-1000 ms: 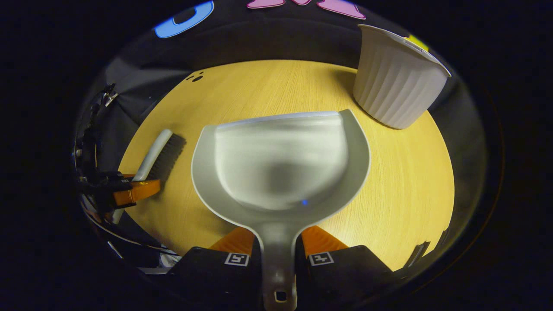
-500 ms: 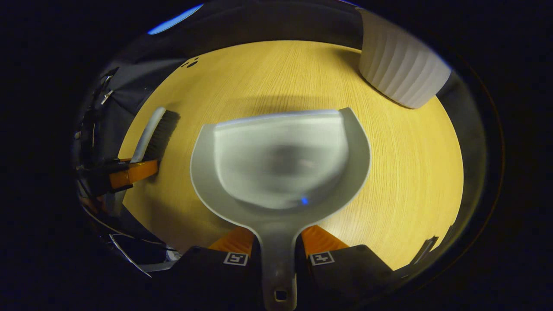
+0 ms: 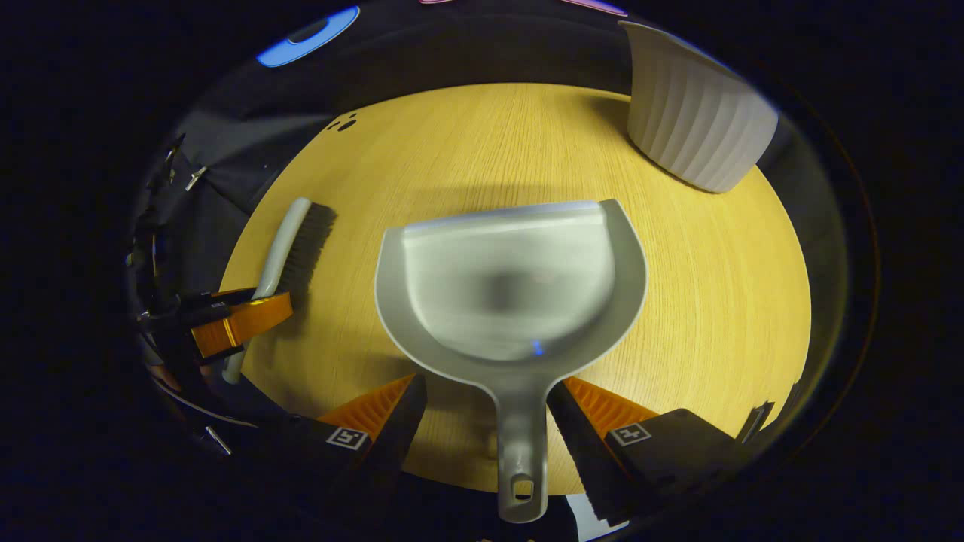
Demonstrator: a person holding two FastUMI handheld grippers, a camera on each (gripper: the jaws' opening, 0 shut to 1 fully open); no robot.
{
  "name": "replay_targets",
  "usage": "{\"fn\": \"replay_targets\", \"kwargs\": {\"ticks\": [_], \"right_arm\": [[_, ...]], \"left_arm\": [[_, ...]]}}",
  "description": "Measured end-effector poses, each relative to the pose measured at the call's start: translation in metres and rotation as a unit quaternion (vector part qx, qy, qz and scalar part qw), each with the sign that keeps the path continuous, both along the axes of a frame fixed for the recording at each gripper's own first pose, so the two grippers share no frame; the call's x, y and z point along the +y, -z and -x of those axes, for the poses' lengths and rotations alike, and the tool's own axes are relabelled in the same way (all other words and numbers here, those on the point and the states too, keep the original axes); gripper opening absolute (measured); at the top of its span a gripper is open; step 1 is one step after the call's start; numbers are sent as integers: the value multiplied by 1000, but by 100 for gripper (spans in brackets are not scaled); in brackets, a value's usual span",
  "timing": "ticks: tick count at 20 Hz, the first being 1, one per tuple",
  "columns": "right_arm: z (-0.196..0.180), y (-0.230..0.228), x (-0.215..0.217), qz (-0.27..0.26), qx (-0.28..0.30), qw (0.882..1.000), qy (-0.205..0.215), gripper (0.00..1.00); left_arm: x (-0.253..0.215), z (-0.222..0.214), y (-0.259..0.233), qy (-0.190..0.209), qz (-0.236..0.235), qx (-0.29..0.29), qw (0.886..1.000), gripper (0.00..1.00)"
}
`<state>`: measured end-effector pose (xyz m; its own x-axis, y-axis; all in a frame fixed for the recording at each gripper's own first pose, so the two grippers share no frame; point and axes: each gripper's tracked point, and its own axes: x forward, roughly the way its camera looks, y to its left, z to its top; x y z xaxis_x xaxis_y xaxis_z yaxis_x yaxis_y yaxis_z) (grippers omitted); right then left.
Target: Pick up the small broom and dustpan from the desktop, sweep the trash into the dustpan with the broom, and then empty the trash into the garbage bin.
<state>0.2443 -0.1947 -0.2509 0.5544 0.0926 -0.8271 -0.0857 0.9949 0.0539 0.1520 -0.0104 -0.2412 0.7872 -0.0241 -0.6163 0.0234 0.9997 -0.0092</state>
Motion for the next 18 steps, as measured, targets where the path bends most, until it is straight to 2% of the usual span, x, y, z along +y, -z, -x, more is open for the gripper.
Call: {"fn": "replay_targets", "kwargs": {"ticks": [1, 2, 8, 11, 15, 18], "right_arm": [[1, -7, -3, 11, -13, 1000, 6, 99], [2, -16, -3, 17, -31, 999, 8, 99], [9, -88, 10, 21, -140, 990, 14, 99], [15, -119, 20, 25, -188, 982, 7, 100], [37, -180, 36, 12, -278, 961, 2, 99], [57, -224, 47, -6, -341, 940, 6, 99]], "left_arm": [[0, 6, -11, -1, 0, -21, 1000, 96], [0, 12, -21, -2, -3, -43, 999, 98], [-13, 53, -98, 17, 3, -168, 986, 97], [-5, 86, -139, 2, -21, -239, 971, 97], [-10, 131, -172, 18, -46, -308, 950, 96], [-22, 161, -183, 45, -39, -331, 942, 96]]}}
